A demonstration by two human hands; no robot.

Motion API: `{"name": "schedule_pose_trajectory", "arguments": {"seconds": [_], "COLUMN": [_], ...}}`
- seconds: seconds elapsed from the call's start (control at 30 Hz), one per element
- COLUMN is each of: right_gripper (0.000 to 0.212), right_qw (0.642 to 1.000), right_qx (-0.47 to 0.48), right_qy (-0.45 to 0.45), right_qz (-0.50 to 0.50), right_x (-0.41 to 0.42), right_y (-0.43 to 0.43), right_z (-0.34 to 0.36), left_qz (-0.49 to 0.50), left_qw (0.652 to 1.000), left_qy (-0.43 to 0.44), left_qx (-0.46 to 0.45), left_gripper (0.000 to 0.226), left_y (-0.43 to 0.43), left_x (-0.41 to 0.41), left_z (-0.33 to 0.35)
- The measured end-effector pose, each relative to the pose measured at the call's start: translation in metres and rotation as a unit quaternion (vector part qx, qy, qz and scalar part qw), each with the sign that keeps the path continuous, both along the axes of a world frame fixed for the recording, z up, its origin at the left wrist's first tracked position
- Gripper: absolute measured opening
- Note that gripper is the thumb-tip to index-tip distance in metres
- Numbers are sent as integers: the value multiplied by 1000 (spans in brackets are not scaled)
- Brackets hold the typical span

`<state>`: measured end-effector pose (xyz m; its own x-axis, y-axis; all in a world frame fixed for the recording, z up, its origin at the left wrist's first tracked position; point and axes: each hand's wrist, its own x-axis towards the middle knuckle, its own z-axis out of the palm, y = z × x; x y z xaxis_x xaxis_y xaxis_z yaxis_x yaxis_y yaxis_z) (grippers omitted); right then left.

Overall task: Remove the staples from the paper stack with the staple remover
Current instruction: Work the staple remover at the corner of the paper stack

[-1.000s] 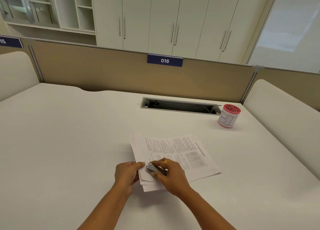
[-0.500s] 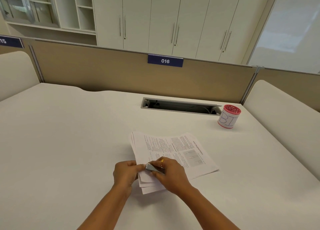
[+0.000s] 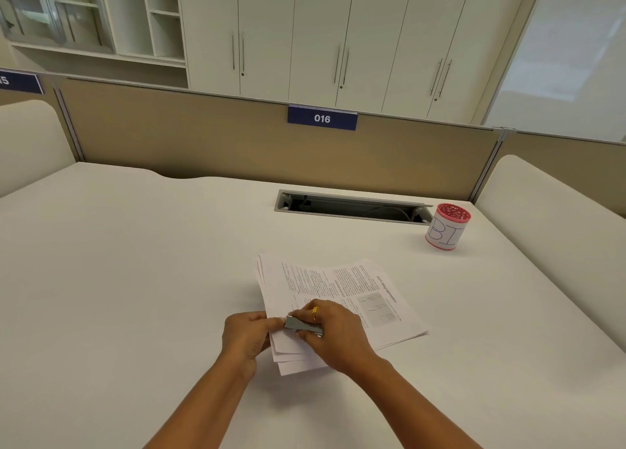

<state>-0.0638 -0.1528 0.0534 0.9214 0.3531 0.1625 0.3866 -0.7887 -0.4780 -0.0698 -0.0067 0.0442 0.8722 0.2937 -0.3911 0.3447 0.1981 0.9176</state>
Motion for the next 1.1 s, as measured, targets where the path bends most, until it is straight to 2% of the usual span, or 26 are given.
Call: {"name": "schedule_pose_trajectory", "arguments": {"seconds": [0.2, 0.67, 1.1], "right_gripper": [32, 32, 22], "right_qw": [1000, 995, 978], "right_qx": [17, 65, 49], "right_qy": [-26, -70, -192], "right_qz": [0, 5, 69], "right_x": [2, 0, -4], "right_y": [-2, -5, -3], "right_z": [7, 8, 9], "left_qz": [-10, -31, 22], "left_qw": [1000, 999, 998], "left_qy": [-9, -7, 15], "left_qx": [-8, -25, -60], "left_gripper": [19, 16, 18], "left_y": [-1, 1, -4], "left_x": [5, 6, 7], "left_z": [13, 24, 19]}}
